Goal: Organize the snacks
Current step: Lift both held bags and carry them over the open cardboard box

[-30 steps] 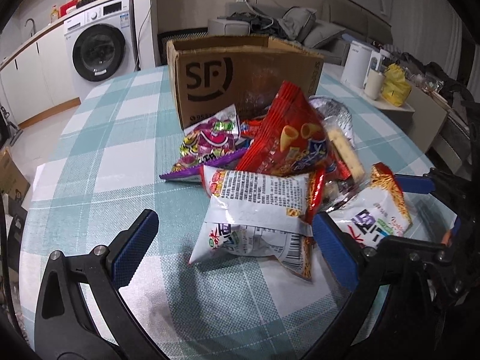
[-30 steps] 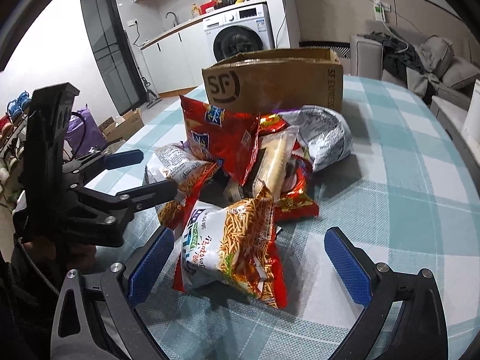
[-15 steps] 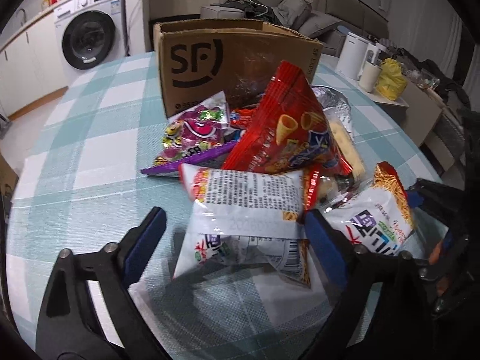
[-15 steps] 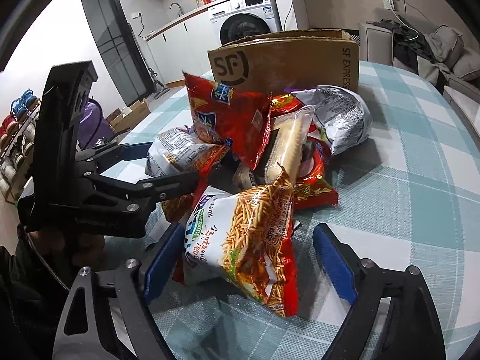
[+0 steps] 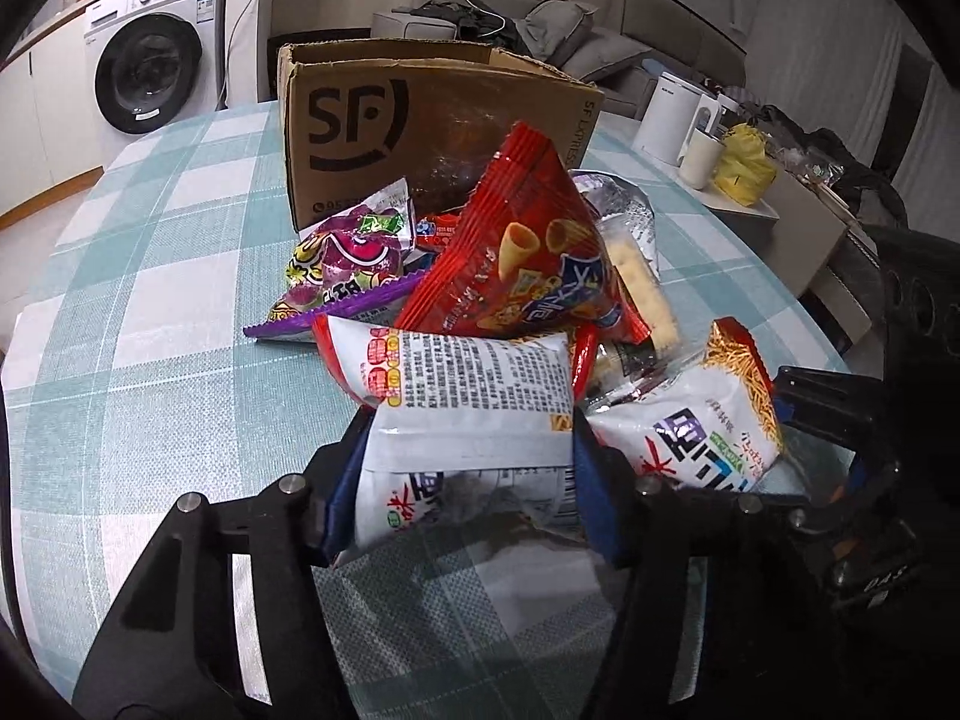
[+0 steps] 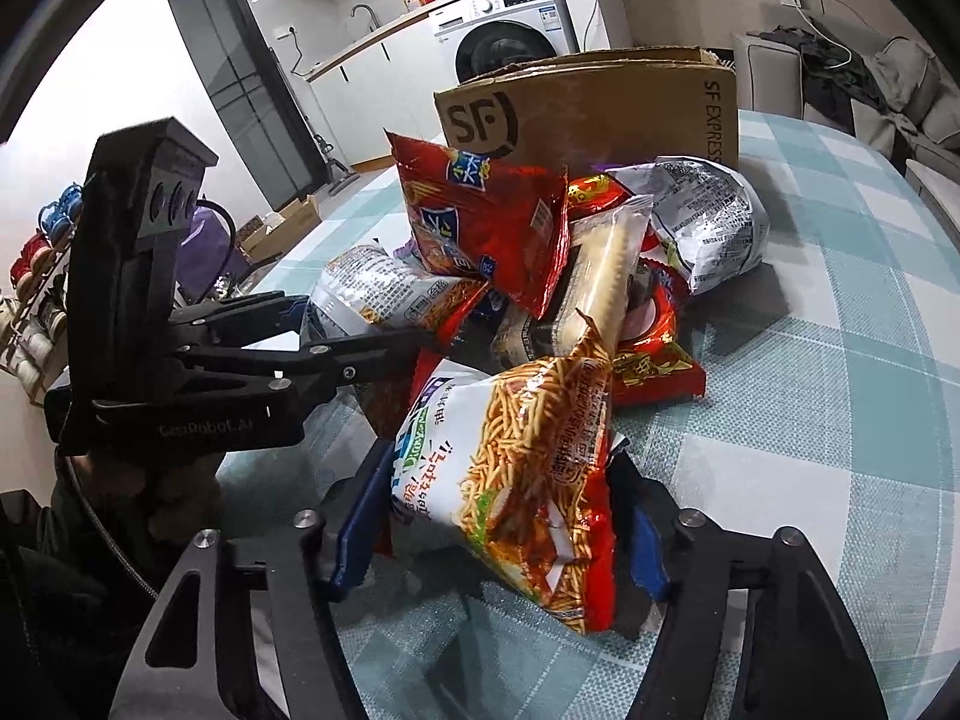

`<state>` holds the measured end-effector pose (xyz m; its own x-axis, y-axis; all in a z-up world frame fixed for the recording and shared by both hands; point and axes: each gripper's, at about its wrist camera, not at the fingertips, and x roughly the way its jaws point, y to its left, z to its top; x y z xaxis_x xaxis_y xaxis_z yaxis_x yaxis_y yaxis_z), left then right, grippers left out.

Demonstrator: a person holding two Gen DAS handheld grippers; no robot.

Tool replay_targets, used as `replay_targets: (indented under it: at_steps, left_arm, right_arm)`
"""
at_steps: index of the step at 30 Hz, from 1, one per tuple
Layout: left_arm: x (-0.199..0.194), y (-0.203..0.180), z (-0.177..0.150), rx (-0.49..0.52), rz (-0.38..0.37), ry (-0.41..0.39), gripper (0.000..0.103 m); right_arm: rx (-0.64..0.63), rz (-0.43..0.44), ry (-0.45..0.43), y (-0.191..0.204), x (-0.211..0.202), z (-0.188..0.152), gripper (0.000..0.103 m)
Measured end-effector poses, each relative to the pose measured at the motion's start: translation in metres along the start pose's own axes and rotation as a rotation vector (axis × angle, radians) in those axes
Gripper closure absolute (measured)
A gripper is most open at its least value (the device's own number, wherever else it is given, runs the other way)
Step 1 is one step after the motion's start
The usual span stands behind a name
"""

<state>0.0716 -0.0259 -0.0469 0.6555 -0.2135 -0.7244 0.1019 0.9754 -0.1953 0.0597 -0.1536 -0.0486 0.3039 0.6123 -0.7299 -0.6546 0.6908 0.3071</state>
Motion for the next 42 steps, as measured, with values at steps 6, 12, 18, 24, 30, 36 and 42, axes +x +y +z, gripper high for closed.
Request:
replay_targets:
  at_steps: [6,12,18,24,30,36,42]
  left_arm:
    - [-0.011,0.000,-0.004,0.000,0.016,-0.023,0.046]
    - [-0.025,-0.002,-0.004,0.002,0.038,-0.053,0.046]
    - [-0.046,-0.006,-0.001,0.013,0.057,-0.101,0.046]
    - [-0.065,-0.007,0.004,0.010,0.076,-0.144,0.046]
    - [-0.078,-0.005,0.008,-0.005,0.086,-0.171,0.046]
    - [-0.088,-0.005,0.016,-0.018,0.092,-0.196,0.046]
    - [-0.098,-0.003,0.028,-0.030,0.101,-0.226,0.046]
  right_arm:
    - [0.005,0.003,-0.017,-0.002,-0.004,-0.001,0.044]
    - [-0.005,0.004,-0.052,-0.001,-0.016,-0.004,0.046]
    - [0.001,0.000,-0.112,-0.003,-0.035,-0.003,0.046]
    - [0.017,-0.013,-0.176,-0.007,-0.051,0.004,0.046]
    - [0.033,-0.020,-0.228,-0.011,-0.063,0.012,0.046]
    - [0.050,-0.024,-0.271,-0.017,-0.071,0.022,0.046]
    - [0.063,-0.038,-0.311,-0.021,-0.080,0.037,0.046]
